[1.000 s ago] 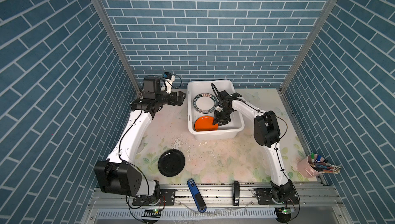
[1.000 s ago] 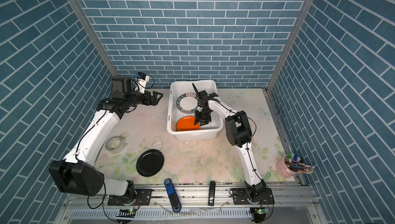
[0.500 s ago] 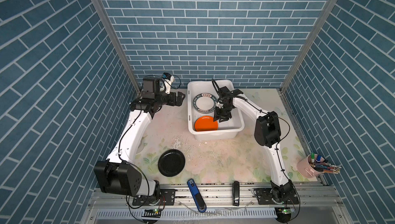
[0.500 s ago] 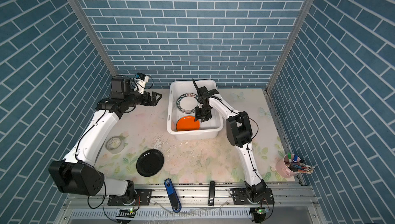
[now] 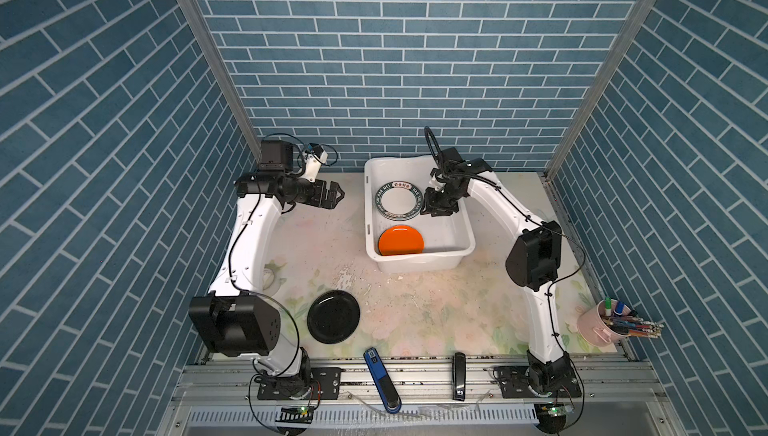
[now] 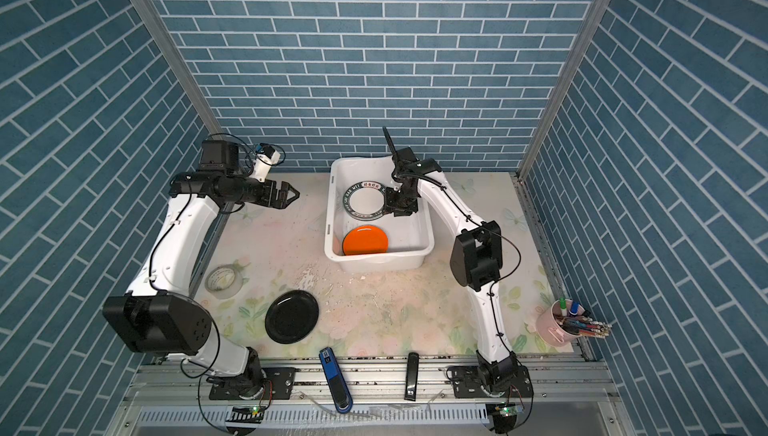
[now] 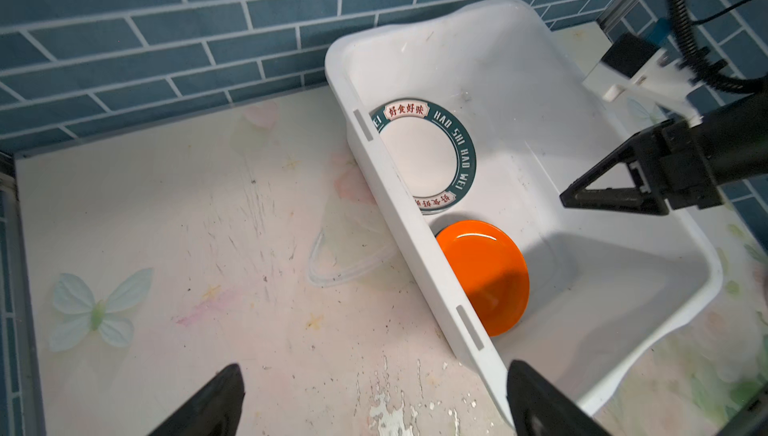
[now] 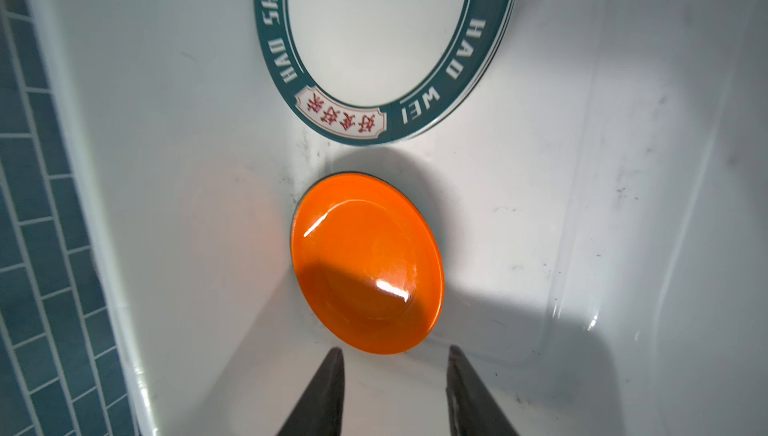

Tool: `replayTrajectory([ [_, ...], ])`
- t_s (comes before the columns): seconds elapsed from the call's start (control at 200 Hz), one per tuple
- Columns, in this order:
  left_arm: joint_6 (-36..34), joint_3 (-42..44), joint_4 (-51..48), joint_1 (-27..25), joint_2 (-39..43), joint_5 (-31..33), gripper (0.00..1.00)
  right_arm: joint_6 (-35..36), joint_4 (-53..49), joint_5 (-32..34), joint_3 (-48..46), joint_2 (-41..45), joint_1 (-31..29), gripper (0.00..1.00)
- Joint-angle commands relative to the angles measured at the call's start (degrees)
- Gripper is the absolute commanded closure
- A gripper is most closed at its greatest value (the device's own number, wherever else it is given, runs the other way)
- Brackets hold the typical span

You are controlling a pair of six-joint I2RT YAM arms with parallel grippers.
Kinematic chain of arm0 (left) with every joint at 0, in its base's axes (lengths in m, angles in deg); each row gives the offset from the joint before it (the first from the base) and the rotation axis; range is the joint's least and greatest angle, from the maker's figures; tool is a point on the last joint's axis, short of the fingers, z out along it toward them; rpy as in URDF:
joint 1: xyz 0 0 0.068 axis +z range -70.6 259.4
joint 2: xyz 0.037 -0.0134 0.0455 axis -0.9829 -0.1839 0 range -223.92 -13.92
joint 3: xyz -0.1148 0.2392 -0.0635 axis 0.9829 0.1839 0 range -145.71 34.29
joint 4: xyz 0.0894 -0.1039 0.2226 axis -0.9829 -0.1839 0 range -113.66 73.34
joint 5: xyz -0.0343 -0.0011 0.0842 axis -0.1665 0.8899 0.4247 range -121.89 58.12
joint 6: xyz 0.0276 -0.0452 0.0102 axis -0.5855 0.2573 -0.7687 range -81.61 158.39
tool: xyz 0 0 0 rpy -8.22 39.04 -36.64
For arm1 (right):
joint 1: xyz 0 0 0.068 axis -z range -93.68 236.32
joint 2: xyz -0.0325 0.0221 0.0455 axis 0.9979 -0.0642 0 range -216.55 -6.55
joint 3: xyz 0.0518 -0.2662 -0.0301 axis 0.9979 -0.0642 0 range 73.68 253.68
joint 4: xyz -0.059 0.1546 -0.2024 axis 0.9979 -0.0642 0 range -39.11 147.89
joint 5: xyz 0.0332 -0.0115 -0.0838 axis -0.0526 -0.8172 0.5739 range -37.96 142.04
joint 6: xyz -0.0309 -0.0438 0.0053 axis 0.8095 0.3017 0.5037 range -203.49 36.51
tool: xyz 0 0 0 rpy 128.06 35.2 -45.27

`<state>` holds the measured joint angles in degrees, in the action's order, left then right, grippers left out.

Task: Place the plates into the plastic bin on the countertop
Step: 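Release the orange plate with the right gripper while the left gripper lowers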

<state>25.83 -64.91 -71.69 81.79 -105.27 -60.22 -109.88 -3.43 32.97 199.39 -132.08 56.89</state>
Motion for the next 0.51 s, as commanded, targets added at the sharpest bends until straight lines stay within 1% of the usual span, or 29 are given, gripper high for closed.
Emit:
replayTrajectory([
  [0.0, -6.46, -3.80, -14.21, 2.51, -2.89, -5.65, 0.01, -1.50, 4.04, -1.43, -2.98, 5.80, 0.64, 0.59],
  [0.11, -14.52, -6.56, -20.63, 2.62, -4.82, -4.48, 0.01, -2.00, 7.45, -2.62, -6.52, 8.94, 1.17, 0.60],
  [0.24, -17.50, -7.14, -24.22, 2.70, -6.12, -3.42, 0.00, -2.00, 10.86, -4.17, -11.84, 13.39, 1.31, 0.60],
  [0.275, -19.67, -7.70, -26.25, 2.62, -6.76, -4.08, 0.01, -1.91, 11.71, -4.43, -13.41, 14.70, 1.35, 0.60],
  [0.33, -23.96, -11.05, -31.14, 2.66, -9.27, -4.29, 0.00, -1.91, 13.55, -4.40, -16.25, 17.14, 1.37, 0.60],
  [0.385, -26.68, -15.01, -35.52, 2.83, -12.21, -2.85, 0.01, -2.12, 16.71, -4.40, -19.98, 20.32, 1.33, 0.60],
  [0.435, -29.28, -18.17, -39.85, 3.14, -14.72, -3.33, 0.00, -2.33, 19.67, -4.44, -23.17, 23.06, 1.48, 0.60],
  [0.5, -31.53, -19.93, -43.86, 3.16, -16.23, -2.60, 0.00, -2.44, 22.44, -5.37, -26.18, 25.52, 1.72, 0.60],
])
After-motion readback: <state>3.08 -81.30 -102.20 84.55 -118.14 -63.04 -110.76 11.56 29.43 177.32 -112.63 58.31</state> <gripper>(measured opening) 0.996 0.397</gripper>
